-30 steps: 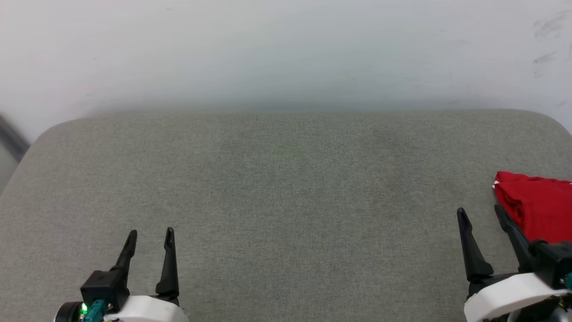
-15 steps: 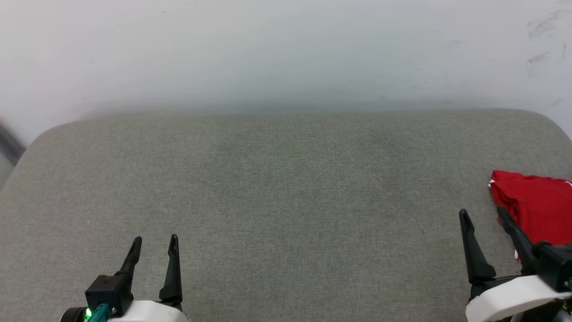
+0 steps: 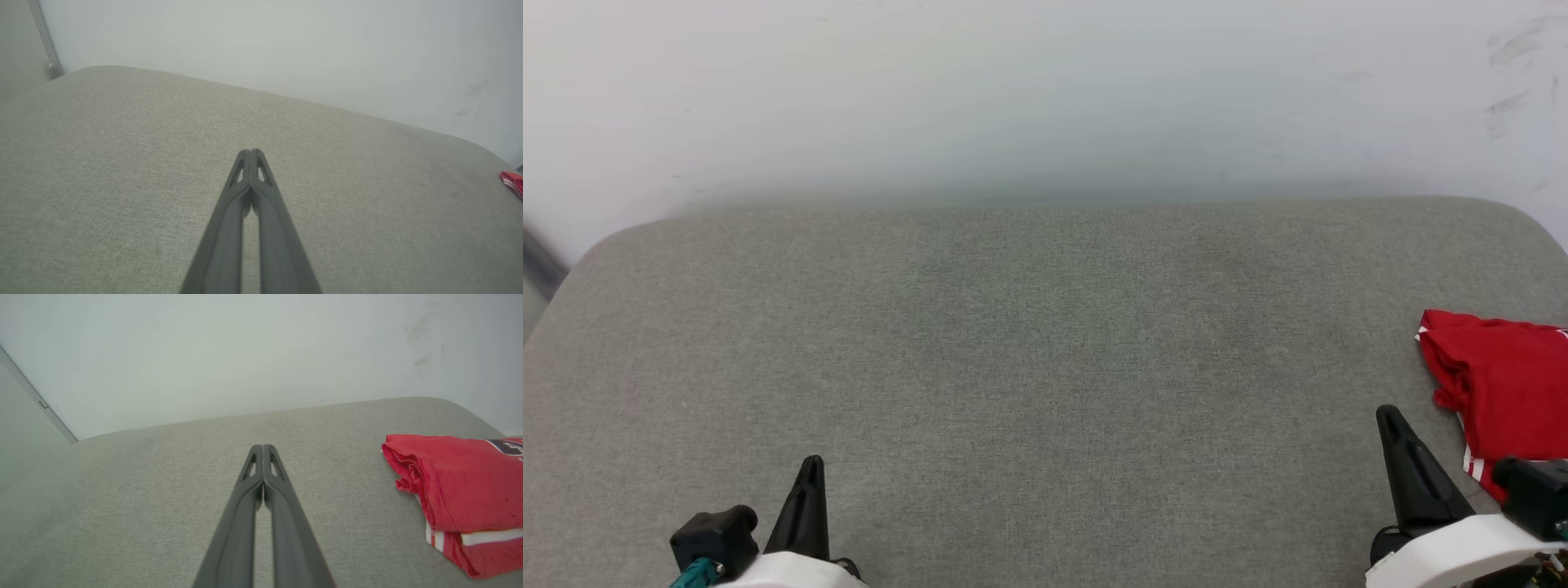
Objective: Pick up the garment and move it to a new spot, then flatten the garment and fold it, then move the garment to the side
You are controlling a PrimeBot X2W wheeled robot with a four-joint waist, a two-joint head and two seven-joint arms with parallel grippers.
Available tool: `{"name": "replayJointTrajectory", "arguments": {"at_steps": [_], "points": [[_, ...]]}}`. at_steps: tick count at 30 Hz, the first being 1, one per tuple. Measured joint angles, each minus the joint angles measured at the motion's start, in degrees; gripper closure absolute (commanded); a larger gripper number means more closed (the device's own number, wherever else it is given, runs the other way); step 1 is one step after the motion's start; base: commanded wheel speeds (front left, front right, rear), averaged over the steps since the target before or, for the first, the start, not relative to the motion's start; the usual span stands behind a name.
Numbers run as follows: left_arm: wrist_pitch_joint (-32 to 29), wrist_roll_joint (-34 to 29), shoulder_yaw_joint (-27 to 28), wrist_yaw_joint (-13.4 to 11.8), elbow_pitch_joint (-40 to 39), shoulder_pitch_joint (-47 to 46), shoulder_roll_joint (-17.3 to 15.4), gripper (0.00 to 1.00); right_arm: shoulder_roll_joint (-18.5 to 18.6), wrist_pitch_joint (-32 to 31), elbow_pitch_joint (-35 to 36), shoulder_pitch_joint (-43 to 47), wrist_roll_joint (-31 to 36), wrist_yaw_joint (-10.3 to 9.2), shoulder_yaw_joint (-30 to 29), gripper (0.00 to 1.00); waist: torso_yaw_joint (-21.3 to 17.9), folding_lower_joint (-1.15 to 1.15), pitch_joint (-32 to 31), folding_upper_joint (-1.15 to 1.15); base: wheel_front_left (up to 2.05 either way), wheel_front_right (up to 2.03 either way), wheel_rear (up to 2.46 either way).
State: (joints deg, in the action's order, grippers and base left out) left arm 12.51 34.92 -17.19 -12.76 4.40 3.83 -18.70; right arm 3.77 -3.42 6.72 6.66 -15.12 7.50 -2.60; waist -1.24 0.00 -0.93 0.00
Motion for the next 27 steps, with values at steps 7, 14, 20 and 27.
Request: {"name": "replayJointTrajectory", "arguments": {"at_steps": [7, 14, 20, 27], "points": [[-1.69, 5.82, 2.01, 2.04, 1.14, -0.74, 1.43, 1.0, 0.01, -0.14, -2.05, -0.94, -7.72, 0.0, -0.1, 1.0, 0.07, 0.0, 0.06, 0.0, 0.0, 0.0, 0.0], [-3.27, 11.16, 3.97, 3.8, 2.22, -1.81, 2.76, 1.0, 0.02, -0.16, -3.91, -2.09, -14.85, 0.0, -0.21, 1.0, 0.15, 0.0, 0.13, 0.0, 0.0, 0.0, 0.0], [-4.39, 15.39, 5.48, 5.28, 3.05, -2.17, 3.58, 1.0, 0.04, -0.23, -5.42, -3.17, -20.45, 0.0, -0.37, 1.0, 0.21, 0.0, 0.18, 0.0, 0.0, 0.0, 0.0], [-6.23, 21.18, 7.72, 7.25, 3.93, -3.25, 5.08, 1.0, 0.07, -0.49, -7.45, -4.41, -28.28, 0.0, -0.56, 1.0, 0.31, 0.0, 0.26, 0.0, 0.0, 0.0, 0.0]]}}
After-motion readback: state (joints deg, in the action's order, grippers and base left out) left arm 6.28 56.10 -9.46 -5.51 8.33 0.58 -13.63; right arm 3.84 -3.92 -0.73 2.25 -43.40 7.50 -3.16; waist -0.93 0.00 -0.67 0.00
